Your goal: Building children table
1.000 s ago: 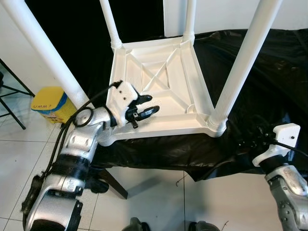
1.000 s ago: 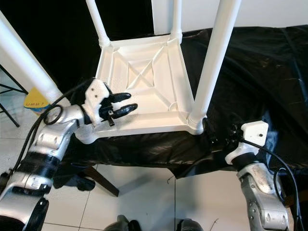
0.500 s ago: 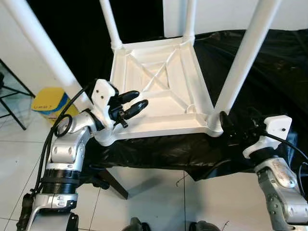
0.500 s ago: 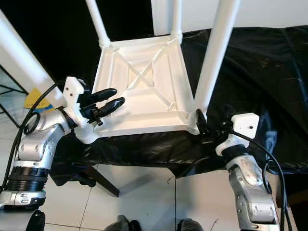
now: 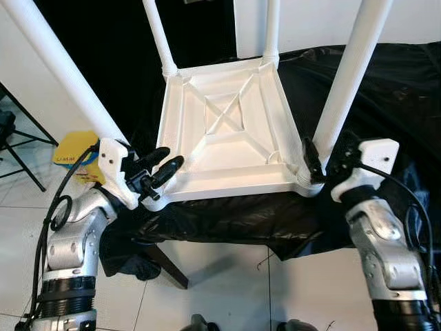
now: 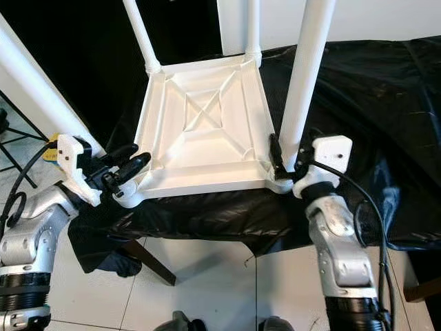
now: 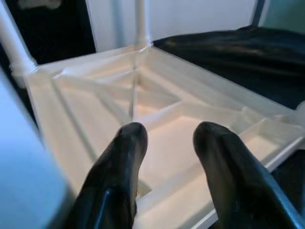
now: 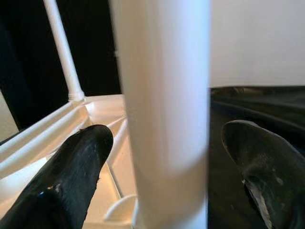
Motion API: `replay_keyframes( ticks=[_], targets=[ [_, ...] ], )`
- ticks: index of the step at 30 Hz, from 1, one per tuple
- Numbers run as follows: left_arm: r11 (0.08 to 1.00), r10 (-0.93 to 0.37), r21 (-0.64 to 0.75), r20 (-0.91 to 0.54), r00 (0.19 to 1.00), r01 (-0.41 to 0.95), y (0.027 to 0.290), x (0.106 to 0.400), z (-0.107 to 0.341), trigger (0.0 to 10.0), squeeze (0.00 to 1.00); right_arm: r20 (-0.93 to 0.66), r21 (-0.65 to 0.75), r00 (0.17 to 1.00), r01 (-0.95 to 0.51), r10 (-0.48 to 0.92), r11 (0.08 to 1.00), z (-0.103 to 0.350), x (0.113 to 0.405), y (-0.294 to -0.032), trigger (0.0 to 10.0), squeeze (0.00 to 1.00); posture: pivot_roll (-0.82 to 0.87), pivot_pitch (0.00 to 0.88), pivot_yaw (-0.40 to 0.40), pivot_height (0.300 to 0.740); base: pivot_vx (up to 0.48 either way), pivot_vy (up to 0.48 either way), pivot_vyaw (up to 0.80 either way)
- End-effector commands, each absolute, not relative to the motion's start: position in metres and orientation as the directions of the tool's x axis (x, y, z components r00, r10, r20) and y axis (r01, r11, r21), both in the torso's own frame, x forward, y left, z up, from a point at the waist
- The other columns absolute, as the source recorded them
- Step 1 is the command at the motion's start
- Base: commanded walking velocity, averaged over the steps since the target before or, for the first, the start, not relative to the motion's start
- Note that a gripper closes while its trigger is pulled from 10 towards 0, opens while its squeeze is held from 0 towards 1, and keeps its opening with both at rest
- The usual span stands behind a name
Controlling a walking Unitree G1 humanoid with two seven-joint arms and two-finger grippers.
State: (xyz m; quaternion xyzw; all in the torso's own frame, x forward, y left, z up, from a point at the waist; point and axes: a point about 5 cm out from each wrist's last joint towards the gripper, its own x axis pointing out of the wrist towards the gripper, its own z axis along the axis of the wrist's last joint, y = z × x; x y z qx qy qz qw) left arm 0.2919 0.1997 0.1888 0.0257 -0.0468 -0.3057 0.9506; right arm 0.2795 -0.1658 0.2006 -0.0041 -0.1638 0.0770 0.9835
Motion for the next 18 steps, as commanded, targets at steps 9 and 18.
replay_keyframes(
  ticks=[9, 18],
  targets=[
    [0.783, -0.616, 0.079, -0.028, 0.787, 0.617, 0.205, 0.27, 0.165, 10.0, 0.0, 0.365, -0.063, 0.92, -0.129, 0.143, 0.99, 0.227, 0.296, -0.144, 10.0, 0.0, -0.09, 0.041, 0.105, 0.74, 0.0, 0.0, 0.0],
    [0.614, -0.779, 0.019, -0.141, 0.61, 0.789, 0.183, 0.237, 0.15, 10.0, 0.0, 0.35, -0.079, 0.933, -0.059, 0.083, 0.995, 0.238, 0.305, -0.148, 10.0, 0.0, -0.09, 0.023, 0.096, 0.74, 0.0, 0.0, 0.0]
  ],
)
